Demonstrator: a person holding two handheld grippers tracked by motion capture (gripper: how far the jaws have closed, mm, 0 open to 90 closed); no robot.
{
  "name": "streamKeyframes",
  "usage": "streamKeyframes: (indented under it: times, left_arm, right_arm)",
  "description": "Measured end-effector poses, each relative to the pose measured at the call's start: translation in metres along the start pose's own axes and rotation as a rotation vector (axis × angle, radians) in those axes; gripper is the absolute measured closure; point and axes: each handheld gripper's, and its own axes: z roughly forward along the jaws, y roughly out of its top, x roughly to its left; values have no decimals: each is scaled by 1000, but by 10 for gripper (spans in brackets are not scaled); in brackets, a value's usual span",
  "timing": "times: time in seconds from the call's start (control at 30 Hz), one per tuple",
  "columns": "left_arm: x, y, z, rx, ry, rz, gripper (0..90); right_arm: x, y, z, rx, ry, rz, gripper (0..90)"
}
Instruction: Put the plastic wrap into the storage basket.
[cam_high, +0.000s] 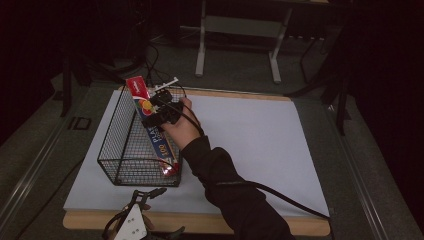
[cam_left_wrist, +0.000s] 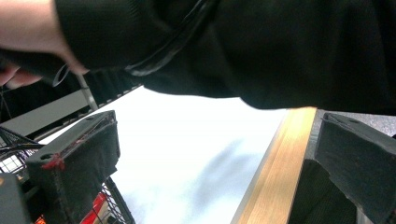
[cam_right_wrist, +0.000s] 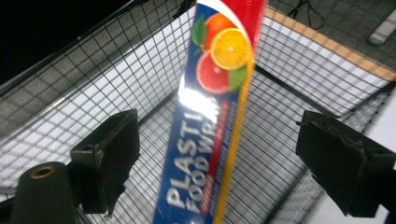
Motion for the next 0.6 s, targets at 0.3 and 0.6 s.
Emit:
streamKeyframes:
  times: [0.3, 0.6]
  left_arm:
    - [0, -1, 3, 13, -1, 2, 6]
    - [-1, -2, 5, 26, -3, 2, 6]
  right_arm:
    - [-34, -24, -37, -51, -20, 20, 138]
    - [-73, -53, -65, -79, -34, 61, 139]
